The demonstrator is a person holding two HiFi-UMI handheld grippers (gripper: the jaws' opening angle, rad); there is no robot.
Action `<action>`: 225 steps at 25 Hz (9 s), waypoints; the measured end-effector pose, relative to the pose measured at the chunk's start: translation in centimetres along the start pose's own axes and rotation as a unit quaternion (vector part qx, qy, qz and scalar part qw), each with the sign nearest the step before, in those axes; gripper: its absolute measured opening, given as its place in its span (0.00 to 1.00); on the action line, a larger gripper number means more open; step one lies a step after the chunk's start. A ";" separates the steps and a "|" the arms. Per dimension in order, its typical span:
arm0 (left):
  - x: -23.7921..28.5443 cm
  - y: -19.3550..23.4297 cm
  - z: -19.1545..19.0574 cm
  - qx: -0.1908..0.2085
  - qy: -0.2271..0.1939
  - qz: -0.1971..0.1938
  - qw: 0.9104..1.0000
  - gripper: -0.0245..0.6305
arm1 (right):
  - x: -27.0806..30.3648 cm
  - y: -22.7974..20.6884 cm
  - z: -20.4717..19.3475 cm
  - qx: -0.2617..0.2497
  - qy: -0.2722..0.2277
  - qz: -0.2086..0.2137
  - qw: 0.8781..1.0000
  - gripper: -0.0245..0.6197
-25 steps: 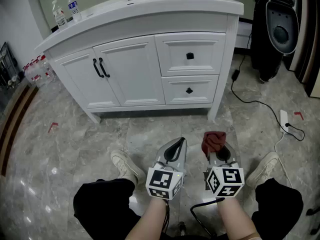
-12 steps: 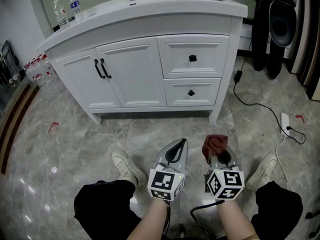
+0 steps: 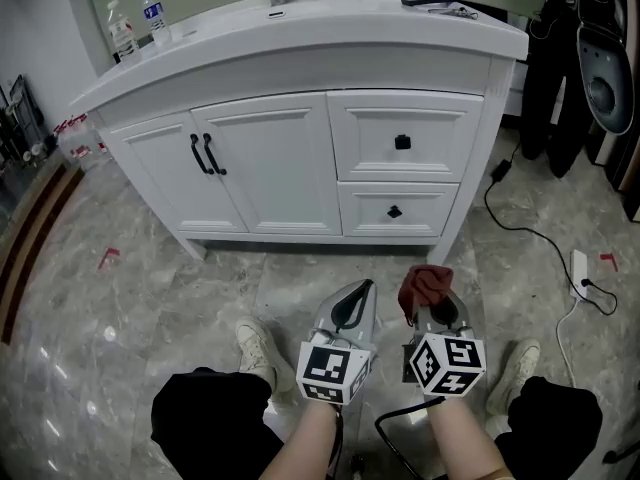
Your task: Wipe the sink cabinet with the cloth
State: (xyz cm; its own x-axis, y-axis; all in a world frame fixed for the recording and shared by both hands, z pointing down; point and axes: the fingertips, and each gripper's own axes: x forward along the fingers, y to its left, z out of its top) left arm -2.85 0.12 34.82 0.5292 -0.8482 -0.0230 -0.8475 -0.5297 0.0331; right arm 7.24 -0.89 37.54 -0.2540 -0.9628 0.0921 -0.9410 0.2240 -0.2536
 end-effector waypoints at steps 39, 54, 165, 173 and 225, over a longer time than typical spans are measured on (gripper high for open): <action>13.8 16.5 9.1 0.019 -0.070 0.040 0.997 0.04 | 24.3 12.5 17.2 -0.079 -0.067 0.181 0.978 0.17; 15.4 12.8 9.0 0.003 -0.074 0.005 0.997 0.04 | 22.5 3.7 18.0 -0.083 -0.052 0.106 0.990 0.16; 19.5 8.9 2.4 -0.021 -0.016 -0.025 0.999 0.04 | 20.1 -8.2 14.9 -0.017 -0.033 -0.015 0.999 0.16; 20.1 7.5 2.4 -0.024 -0.014 -0.036 0.999 0.04 | 18.4 -10.7 15.4 -0.022 -0.034 -0.036 0.999 0.16; 15.7 13.6 0.1 -0.025 0.002 0.020 0.999 0.04 | 24.1 0.2 6.5 -0.010 0.057 0.093 0.994 0.17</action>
State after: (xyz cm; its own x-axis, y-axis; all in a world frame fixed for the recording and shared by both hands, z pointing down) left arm -6.06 -20.34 34.78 0.4947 -0.8689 -0.0168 -0.8652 -0.4943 0.0843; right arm 2.34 -25.00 33.45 -0.4463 -0.8814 0.1552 -0.8796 0.4001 -0.2571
